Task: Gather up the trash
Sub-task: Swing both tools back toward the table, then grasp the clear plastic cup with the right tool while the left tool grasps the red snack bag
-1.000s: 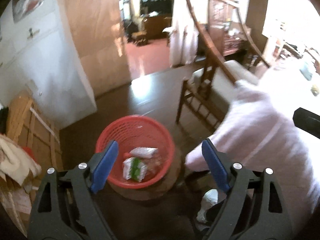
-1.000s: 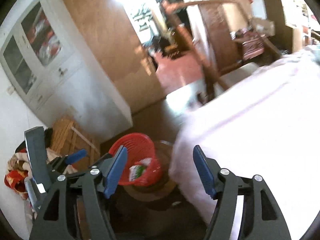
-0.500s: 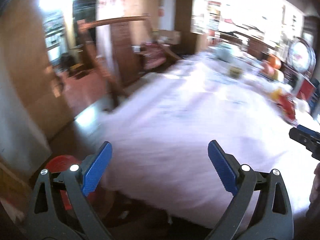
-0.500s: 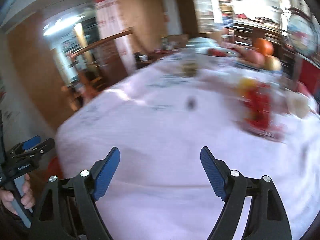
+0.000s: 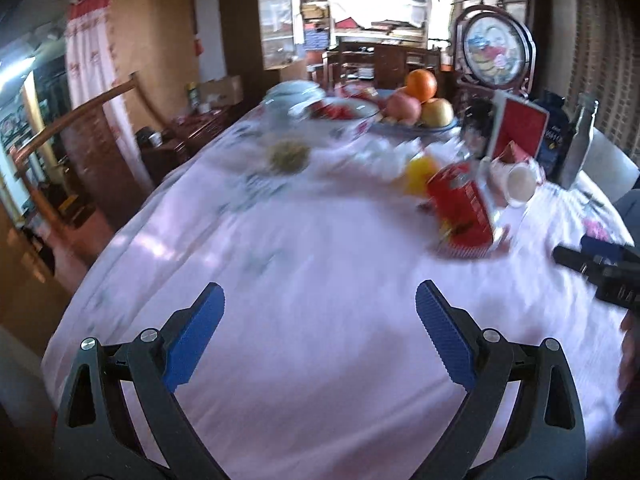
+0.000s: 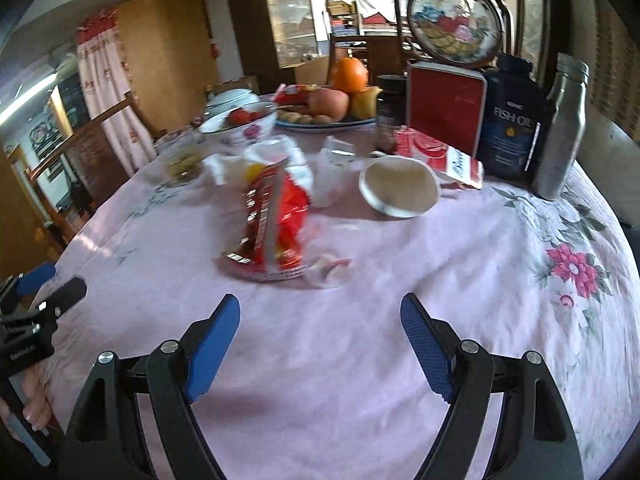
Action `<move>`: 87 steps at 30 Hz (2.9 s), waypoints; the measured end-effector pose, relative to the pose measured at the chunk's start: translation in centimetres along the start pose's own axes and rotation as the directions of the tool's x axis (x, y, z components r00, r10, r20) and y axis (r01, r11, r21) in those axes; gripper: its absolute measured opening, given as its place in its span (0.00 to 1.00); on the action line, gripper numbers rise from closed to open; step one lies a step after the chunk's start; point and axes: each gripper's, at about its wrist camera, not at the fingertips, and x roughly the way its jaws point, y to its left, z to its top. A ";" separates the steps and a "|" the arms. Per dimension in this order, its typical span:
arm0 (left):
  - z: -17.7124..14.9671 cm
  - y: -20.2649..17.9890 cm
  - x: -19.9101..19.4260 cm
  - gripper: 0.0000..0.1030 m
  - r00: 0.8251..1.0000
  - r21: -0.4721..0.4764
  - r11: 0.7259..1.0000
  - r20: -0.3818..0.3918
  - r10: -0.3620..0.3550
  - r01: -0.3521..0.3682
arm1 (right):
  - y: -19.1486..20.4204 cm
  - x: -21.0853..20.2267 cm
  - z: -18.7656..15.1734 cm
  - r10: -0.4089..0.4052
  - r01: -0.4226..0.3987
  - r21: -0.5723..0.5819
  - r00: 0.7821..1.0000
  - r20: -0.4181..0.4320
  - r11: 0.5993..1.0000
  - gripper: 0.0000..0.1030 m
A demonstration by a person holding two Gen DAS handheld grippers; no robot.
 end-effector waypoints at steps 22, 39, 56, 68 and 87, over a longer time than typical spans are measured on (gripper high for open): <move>4.9 -2.8 6.1 0.93 0.998 -0.099 0.995 0.056 0.002 0.003 | -0.3 7.8 2.7 0.013 -0.018 -0.033 0.990 -0.137 0.999 0.79; 3.8 -6.1 7.7 0.93 0.996 0.017 0.997 -0.022 -0.081 0.081 | -2.8 3.6 0.6 0.003 0.003 0.085 0.997 -0.071 0.996 0.59; 5.6 -10.1 8.7 0.93 0.980 -0.007 0.992 -0.155 -0.126 0.126 | -3.8 2.0 0.3 0.029 -0.026 0.082 0.999 -0.034 0.996 0.59; 6.5 -12.5 13.0 0.93 0.971 0.006 0.996 -0.224 -0.084 0.087 | -5.0 2.0 0.3 0.019 -0.014 0.132 0.999 -0.040 0.991 0.59; 5.4 -11.4 15.4 0.61 0.966 0.002 0.997 -0.246 -0.079 0.082 | -4.3 3.2 -0.1 0.022 -0.013 0.106 0.996 -0.083 0.994 0.59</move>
